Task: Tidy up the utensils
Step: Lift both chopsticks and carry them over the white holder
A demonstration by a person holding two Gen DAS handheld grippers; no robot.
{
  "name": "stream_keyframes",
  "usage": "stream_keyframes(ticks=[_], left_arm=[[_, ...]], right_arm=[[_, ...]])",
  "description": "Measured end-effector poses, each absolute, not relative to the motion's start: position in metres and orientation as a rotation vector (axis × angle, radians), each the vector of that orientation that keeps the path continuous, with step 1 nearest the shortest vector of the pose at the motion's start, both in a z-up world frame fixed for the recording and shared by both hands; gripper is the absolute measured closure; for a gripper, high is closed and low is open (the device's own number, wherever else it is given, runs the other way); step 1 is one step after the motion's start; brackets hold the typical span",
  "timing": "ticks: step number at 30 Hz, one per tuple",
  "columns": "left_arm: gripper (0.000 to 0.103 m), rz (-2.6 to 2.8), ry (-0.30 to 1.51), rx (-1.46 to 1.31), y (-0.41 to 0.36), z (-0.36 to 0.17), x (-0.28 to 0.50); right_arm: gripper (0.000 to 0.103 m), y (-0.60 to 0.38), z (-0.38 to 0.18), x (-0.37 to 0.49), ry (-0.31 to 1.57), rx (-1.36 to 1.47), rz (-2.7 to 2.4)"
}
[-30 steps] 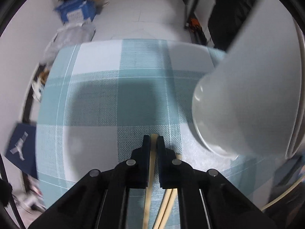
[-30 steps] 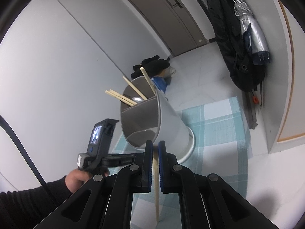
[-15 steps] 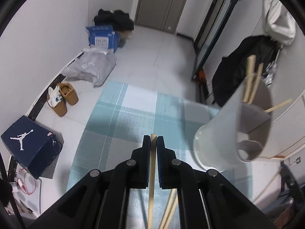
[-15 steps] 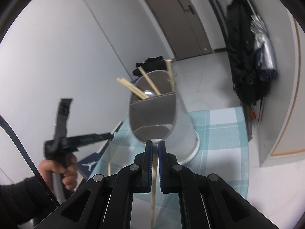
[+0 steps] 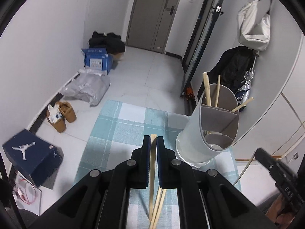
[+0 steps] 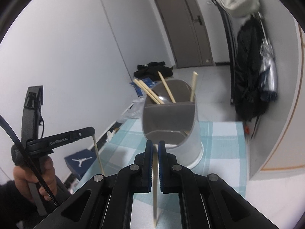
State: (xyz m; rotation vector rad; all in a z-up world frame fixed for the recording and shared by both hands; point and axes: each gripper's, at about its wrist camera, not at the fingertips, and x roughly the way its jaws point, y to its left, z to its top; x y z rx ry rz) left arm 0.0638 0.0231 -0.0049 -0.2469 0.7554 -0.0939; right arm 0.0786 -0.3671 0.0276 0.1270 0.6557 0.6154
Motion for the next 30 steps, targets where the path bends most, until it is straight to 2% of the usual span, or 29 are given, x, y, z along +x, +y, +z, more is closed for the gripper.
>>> stream_keyframes(ticks=[1,14,21,23,25,30], left_arm=[[0.1,-0.1,0.75,-0.246,0.024,-0.005,0.063],[0.1,-0.108,0.737,-0.281,0.033,0.0,0.05],[0.1,-0.108,0.737,-0.336,0.048,-0.008,0.05],[0.1,-0.109,0.734,-0.345,0.052,-0.009,0.05],[0.1,-0.108,0.732,-0.353,0.055,-0.011,0.05],[0.1,-0.094,0.752,-0.35,0.062,-0.017,0.053]], right_arm=[[0.103,-0.365,0.029,0.077,0.649,0.113,0.614],[0.103,-0.364,0.012,0.078,0.738,0.12,0.563],[0.094,-0.348,-0.039,0.086,0.941,0.065,0.516],[0.087,-0.34,-0.055,0.091,0.991,0.033,0.491],[0.074,-0.334,-0.07,0.099,1.032,0.006,0.447],[0.072,-0.327,-0.096,0.119,1.086,-0.037,0.386]])
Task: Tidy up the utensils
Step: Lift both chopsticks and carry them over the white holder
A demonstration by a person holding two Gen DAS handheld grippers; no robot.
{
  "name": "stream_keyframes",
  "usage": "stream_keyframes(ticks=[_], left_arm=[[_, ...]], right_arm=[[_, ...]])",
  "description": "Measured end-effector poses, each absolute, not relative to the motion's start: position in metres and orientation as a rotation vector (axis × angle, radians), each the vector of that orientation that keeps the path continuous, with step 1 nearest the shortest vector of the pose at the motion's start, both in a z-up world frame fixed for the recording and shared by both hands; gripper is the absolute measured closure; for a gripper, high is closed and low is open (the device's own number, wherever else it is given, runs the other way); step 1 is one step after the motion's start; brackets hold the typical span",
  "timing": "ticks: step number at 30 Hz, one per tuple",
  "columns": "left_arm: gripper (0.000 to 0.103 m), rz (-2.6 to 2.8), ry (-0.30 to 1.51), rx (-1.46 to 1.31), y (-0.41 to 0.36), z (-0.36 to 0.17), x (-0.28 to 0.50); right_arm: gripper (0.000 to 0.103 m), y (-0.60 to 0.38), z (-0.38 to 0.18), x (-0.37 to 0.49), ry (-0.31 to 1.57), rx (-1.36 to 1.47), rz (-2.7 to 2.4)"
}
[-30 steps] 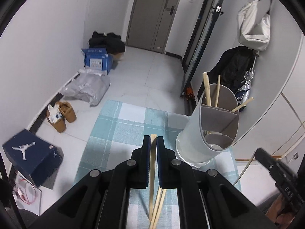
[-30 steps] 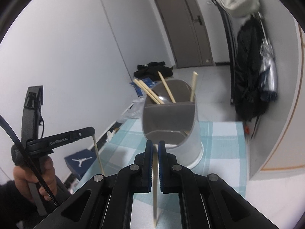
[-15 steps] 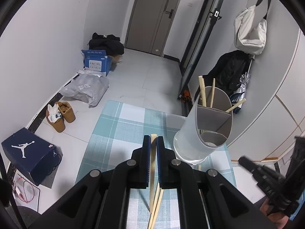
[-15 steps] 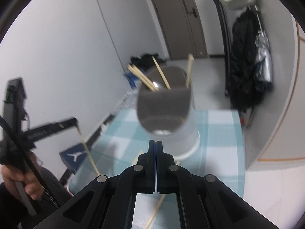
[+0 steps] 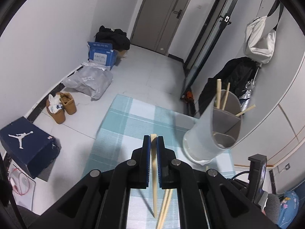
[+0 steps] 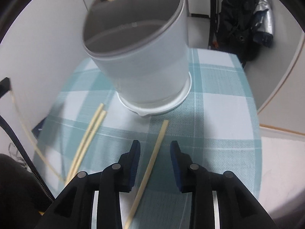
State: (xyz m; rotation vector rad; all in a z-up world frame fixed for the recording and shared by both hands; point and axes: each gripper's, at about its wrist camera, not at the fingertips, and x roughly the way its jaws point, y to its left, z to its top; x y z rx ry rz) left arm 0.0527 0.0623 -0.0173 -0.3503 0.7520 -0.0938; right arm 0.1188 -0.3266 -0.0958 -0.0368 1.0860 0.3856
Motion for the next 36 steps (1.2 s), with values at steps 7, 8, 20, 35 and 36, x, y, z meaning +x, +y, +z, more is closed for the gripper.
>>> stream_keyframes(ticks=[7,8,20,35,36], left_arm=[[0.1,-0.105,0.772,-0.378,0.07,-0.023,0.057],[0.1,-0.104,0.775,-0.384,0.071,-0.023,0.058],[0.1,-0.117,0.769,-0.418,0.075,-0.021,0.057],[0.1,-0.155,0.778,-0.333,0.055,-0.005,0.05],[0.101,-0.149,0.776,-0.318,0.051,-0.002,0.048]], right_arm=[[0.098,-0.305,-0.103,0.106,1.035,-0.199,0.436],[0.098,-0.302,-0.103,0.102,1.039,-0.213,0.465],[0.091,-0.284,-0.098,0.088,1.15,-0.341,0.71],[0.098,-0.29,-0.051,0.086,0.998,-0.221,0.701],[0.098,-0.297,-0.041,0.083,0.969,-0.189,0.696]])
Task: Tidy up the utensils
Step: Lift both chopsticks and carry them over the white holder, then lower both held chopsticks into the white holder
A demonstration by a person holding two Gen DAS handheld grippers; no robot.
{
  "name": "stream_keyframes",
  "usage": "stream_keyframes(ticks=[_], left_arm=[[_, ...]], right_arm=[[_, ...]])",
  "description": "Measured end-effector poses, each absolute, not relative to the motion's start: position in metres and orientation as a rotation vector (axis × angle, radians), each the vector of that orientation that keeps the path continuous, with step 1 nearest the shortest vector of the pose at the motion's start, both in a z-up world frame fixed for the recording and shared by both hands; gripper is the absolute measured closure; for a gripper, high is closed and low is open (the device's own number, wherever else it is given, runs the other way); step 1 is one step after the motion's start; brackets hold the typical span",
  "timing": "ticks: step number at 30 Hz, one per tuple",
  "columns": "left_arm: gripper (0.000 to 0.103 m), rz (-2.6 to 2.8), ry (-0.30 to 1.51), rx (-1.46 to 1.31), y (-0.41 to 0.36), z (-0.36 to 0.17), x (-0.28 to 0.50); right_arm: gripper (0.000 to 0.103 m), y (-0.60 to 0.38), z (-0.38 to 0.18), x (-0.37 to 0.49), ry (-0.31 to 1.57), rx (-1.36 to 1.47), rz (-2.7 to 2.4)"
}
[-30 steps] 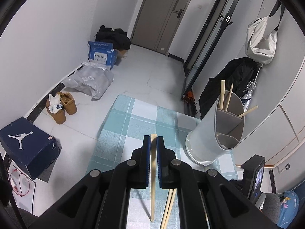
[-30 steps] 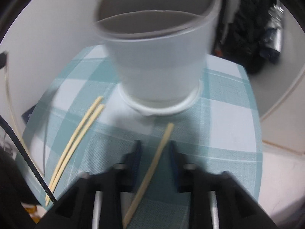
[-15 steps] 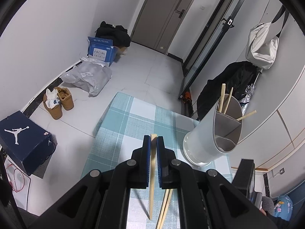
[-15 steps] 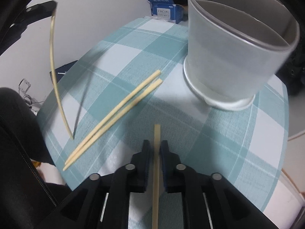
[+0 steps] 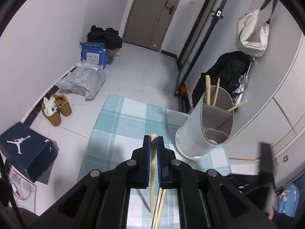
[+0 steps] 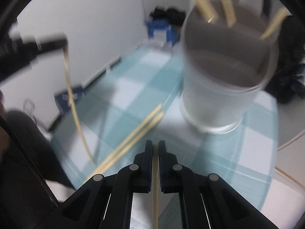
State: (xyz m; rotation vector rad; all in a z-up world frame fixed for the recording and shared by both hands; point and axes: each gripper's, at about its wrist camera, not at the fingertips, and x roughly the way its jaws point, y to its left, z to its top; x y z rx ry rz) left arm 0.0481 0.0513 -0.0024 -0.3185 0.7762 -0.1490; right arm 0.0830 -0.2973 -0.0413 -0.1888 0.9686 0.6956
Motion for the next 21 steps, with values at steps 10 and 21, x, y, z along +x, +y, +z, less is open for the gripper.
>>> stream_keyframes(ticks=[10,21], left_arm=[[0.101,-0.185,0.763,-0.244,0.024,0.025,0.044],[0.101,-0.288,0.707,-0.269,-0.002,0.083,0.058]], right_arm=[[0.098,-0.356,0.024,0.064,0.729,0.09,0.663],[0.098,-0.381,0.071,0.084,0.569,0.209,0.66]])
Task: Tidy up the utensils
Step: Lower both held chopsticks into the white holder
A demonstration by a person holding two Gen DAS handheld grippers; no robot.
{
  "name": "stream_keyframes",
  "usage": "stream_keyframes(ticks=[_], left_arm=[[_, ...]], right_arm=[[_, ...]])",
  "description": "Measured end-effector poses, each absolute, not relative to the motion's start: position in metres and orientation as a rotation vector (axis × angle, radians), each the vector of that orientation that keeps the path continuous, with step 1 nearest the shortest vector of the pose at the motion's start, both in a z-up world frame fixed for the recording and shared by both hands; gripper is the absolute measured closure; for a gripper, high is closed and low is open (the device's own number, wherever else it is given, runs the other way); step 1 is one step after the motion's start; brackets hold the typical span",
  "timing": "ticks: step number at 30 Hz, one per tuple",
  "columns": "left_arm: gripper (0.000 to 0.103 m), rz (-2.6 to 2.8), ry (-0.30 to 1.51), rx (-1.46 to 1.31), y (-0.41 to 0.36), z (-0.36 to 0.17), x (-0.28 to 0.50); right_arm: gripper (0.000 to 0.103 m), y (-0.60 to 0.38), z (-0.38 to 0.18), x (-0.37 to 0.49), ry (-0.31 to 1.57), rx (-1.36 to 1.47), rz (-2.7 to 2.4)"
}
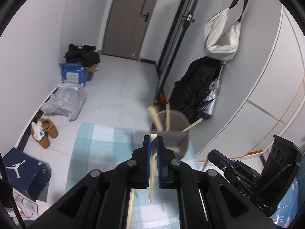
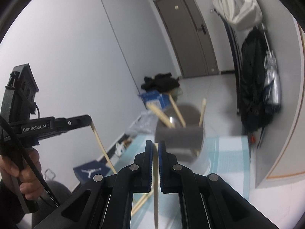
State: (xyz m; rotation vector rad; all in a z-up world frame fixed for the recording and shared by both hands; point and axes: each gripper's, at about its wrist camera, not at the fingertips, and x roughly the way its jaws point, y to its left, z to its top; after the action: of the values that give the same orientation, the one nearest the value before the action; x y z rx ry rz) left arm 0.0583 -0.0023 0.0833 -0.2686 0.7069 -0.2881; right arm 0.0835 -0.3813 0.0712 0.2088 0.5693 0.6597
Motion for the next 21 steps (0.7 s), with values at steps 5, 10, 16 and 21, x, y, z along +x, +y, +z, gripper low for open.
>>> stream_keyframes(ticks=[5,10,16,21], left_arm=[[0.101,-0.331,0.676,-0.311,-0.011,0.112,0.077],[0.101,-0.345,0.623,-0.353,-0.016,0.133,0.098],[0.101,-0.315,0.569,-0.382,-0.021,0.139,0.126],[0.101,-0.3,0.58,-0.384,-0.024,0.126,0.146]], right_arm=[[0.098,-0.391,0.112,0.104,0.492,0.226,0.653],[0.098,-0.398,0.149,0.135,0.424,0.229,0.651],[0.098,-0.4,0.174,0.177,0.35,0.218,0.628],[0.098,-0.392,0.176,0.206,0.31,0.202,0.622]])
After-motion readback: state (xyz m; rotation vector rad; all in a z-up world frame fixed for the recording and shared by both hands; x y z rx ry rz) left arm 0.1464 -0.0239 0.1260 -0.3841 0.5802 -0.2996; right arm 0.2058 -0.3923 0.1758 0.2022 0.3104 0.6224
